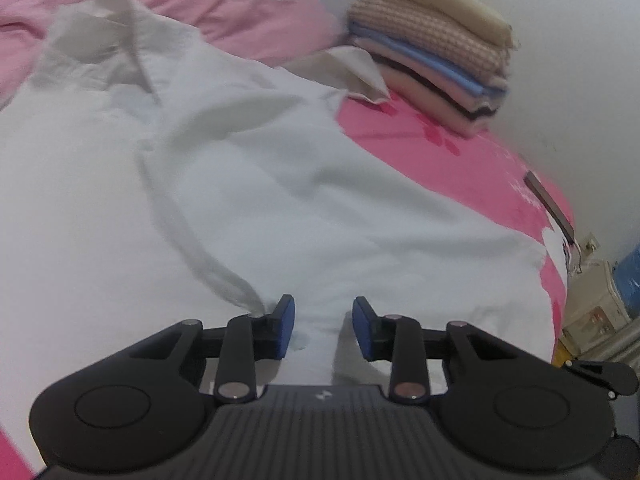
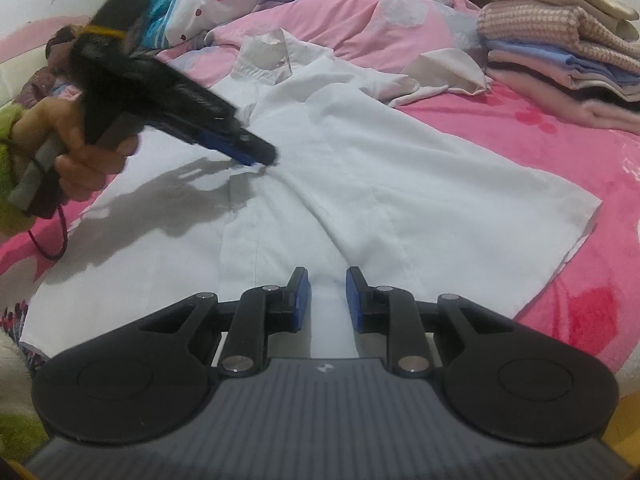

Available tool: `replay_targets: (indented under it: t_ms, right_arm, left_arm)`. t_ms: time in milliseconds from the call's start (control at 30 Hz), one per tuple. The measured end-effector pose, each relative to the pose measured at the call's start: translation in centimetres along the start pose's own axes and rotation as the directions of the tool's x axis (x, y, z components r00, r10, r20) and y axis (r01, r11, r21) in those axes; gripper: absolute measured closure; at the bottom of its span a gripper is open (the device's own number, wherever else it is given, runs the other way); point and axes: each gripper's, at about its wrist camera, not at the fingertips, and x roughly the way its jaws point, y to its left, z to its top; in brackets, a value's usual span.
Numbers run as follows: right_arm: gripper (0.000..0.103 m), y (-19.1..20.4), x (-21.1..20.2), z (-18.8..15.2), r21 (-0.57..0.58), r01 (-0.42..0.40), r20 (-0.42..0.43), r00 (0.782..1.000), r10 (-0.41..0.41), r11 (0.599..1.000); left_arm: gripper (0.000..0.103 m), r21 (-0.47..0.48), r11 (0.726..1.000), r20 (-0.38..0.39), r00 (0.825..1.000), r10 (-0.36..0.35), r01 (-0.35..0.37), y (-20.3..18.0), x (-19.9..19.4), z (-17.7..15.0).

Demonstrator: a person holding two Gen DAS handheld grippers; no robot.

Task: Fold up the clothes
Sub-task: 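Open both grippers and release the shirt, then pinch the hem again with the right gripper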

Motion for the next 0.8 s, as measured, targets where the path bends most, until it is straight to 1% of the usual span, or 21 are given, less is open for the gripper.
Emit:
replay_targets:
  t_ms: [133,167,333,367,433,467,500,533,567,633,700,800]
  right_arm:
    - [0.083,-0.3,0.0,0.9,0.014,-0.012,-0.019,1.000,0.012,1.000]
    - [0.083,-0.5,-0.1,1.3,0.025,-0.019,-0.023,1.000,0.020,0.999]
    - [0.083,-1.4,-0.5,3.3,0.082,-0.055,-0.042,0.997,0.058,0.995]
    - [0.081,-1.6,-0.6,3.7,0.093,-0.062,-0.045,0.997,0.066,0.994]
    - [0.081,-1.9,-0.8,4.6,0.116,-0.075,-0.052,0.995,0.082,0.990]
    - [0.080,-2.1,-0.9,5.0,0.127,-0.082,-0.055,0.994,0.090,0.988]
    - [0.077,-2.9,-1.0,6.1,0.157,-0.100,-0.034,0.994,0.107,0.982]
    - [0.069,-4.1,-1.2,7.8,0.199,-0.126,0.004,0.992,0.128,0.972]
    - [0.057,-5.4,-1.1,9.4,0.243,-0.145,0.039,0.989,0.140,0.959]
    - [0.050,-8.4,0.7,12.9,0.347,-0.172,0.080,0.985,0.154,0.922]
    - [0.049,-11.4,4.0,15.9,0.443,-0.199,0.079,0.980,0.183,0.874]
    - [0.049,-15.3,11.3,19.2,0.551,-0.147,-0.006,0.984,0.180,0.821]
  left_arm:
    - [0.065,0.012,0.999,0.062,0.998,-0.030,0.029,0.3,-1.1,1.3]
    - [0.064,0.011,0.999,0.066,0.997,-0.036,0.035,0.5,-0.6,1.4]
    - [0.065,0.005,0.998,0.087,0.994,-0.064,0.064,1.6,1.7,1.8]
    - [0.066,0.003,0.998,0.091,0.993,-0.070,0.070,1.8,2.2,1.9]
    - [0.067,0.001,0.997,0.100,0.992,-0.081,0.081,2.2,3.1,2.1]
    - [0.066,0.000,0.996,0.104,0.991,-0.087,0.087,2.5,3.5,2.2]
    - [0.066,-0.001,0.996,0.109,0.990,-0.092,0.093,2.7,4.0,2.3]
    - [0.066,-0.001,0.995,0.117,0.988,-0.101,0.102,2.9,4.3,2.2]
    - [0.066,0.001,0.994,0.131,0.985,-0.112,0.113,3.1,4.4,1.9]
    - [0.066,0.005,0.991,0.158,0.978,-0.135,0.136,3.6,4.6,1.4]
    - [0.066,0.008,0.988,0.179,0.972,-0.153,0.154,4.0,4.7,1.0]
    - [0.066,0.003,0.983,0.198,0.963,-0.181,0.184,4.5,4.7,0.6]
